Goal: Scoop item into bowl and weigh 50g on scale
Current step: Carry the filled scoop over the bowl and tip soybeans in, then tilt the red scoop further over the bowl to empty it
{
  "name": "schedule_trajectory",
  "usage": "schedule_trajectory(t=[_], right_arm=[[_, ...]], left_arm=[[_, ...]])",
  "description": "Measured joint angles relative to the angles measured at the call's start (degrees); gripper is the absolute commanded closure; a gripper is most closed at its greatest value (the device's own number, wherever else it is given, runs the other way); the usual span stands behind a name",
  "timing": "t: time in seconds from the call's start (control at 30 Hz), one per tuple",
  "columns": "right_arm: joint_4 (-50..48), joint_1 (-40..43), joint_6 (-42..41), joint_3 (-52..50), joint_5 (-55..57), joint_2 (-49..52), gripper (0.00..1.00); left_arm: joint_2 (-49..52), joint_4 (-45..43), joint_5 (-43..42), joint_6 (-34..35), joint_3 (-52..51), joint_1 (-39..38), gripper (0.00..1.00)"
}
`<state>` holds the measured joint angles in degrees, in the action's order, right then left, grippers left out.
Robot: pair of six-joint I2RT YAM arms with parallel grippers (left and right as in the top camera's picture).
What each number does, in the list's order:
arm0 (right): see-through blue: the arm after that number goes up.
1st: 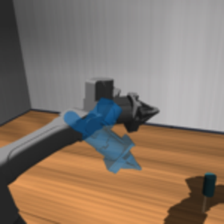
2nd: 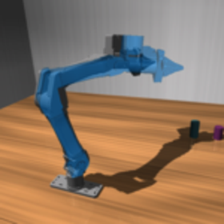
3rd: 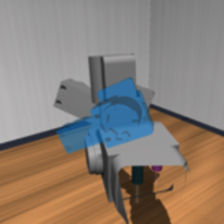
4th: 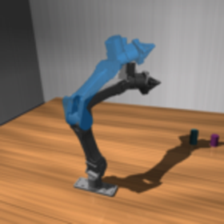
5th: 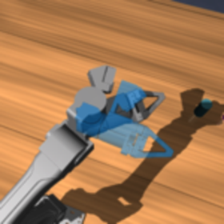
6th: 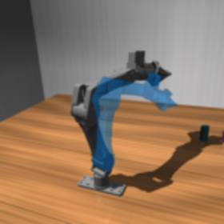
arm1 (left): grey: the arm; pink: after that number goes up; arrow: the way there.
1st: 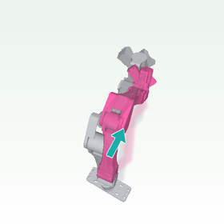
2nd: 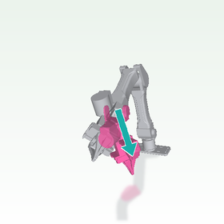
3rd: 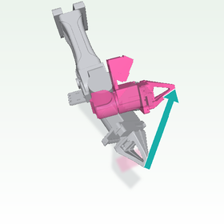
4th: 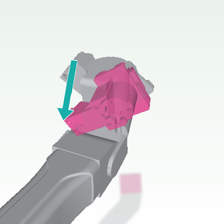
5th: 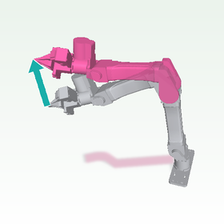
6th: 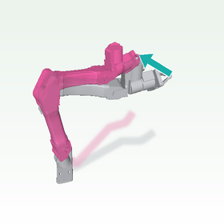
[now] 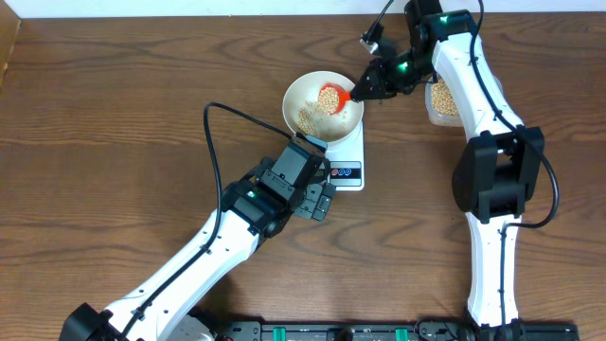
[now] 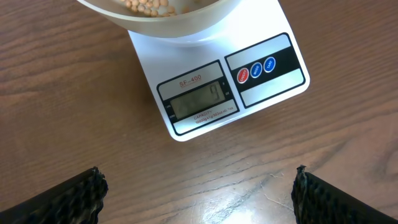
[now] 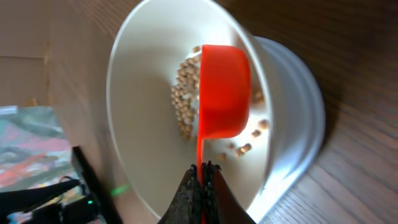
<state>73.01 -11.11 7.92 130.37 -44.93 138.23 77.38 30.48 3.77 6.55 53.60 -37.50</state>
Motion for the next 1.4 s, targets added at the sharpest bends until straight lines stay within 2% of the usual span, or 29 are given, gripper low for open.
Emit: schedule_trajectory(t=[0.47,1.03,1.4], right_arm=[[0.24,-2.89,0.0,0.09,10.56,-6.56,0.99],[-0.39,-7.85,0.0,0.09,20.98,-7.3,0.99],[-0.46,-10.45,0.0,0.11,26.51,-11.54,0.99]], left_arm=[[0.0,0.0,0.0,0.0,0.0,0.0,0.03],[-0.02,0.0,0.0,0.02,0.0,0.0,0.03],[-0.02,0.0,0.0,0.02,0.0,0.0,0.03]])
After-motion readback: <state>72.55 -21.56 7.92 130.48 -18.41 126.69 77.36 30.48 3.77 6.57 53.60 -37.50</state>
